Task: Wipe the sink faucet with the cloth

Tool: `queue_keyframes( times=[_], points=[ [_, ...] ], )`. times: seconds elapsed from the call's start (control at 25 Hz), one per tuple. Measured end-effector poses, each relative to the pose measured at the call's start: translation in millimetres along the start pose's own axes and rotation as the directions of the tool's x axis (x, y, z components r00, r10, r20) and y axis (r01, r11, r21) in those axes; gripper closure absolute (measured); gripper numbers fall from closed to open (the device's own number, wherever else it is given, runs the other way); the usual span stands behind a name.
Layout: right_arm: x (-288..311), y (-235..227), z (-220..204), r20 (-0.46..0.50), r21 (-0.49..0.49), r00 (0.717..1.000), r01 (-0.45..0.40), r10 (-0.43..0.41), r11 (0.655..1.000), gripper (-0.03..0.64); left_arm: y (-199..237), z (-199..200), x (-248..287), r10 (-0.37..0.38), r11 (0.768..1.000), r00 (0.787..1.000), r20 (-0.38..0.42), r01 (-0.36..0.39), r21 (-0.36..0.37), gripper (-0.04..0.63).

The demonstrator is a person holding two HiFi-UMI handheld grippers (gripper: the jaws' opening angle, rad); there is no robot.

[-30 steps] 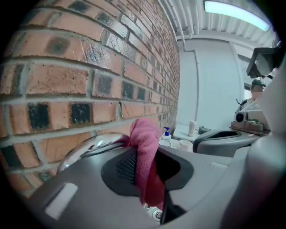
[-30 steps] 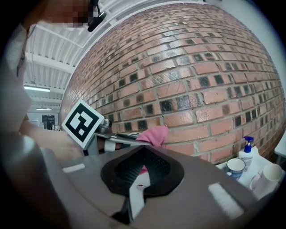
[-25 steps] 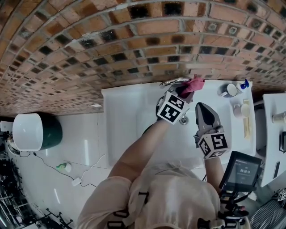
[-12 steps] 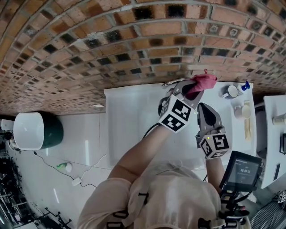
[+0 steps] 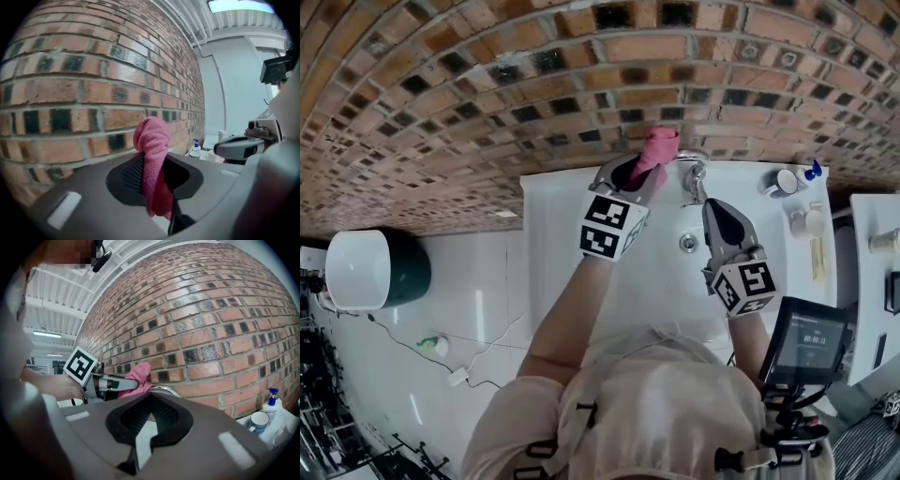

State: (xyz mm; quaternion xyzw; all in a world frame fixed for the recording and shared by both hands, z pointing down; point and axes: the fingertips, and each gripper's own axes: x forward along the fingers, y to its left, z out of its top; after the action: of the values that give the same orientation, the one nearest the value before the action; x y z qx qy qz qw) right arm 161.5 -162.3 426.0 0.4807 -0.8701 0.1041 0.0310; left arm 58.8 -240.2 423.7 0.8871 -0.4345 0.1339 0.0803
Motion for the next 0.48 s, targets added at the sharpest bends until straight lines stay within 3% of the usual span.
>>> queue_keyframes(
  times=[0.16, 0.48],
  points=[
    [8, 27, 3, 0.0, -0.019, 0.998, -0.058, 0.058, 0.998, 0.632, 41, -34, -48, 0.121, 0.992, 0.992, -0.048, -0.123, -0.038, 0.511],
    [20, 93, -5, -0.035, -0.041, 0.989, -0.148, 0.146, 0.988, 0.632, 90, -109, -152, 0.268, 0.958, 0.951, -0.155, -0.28, -0.062, 0.511]
  ],
)
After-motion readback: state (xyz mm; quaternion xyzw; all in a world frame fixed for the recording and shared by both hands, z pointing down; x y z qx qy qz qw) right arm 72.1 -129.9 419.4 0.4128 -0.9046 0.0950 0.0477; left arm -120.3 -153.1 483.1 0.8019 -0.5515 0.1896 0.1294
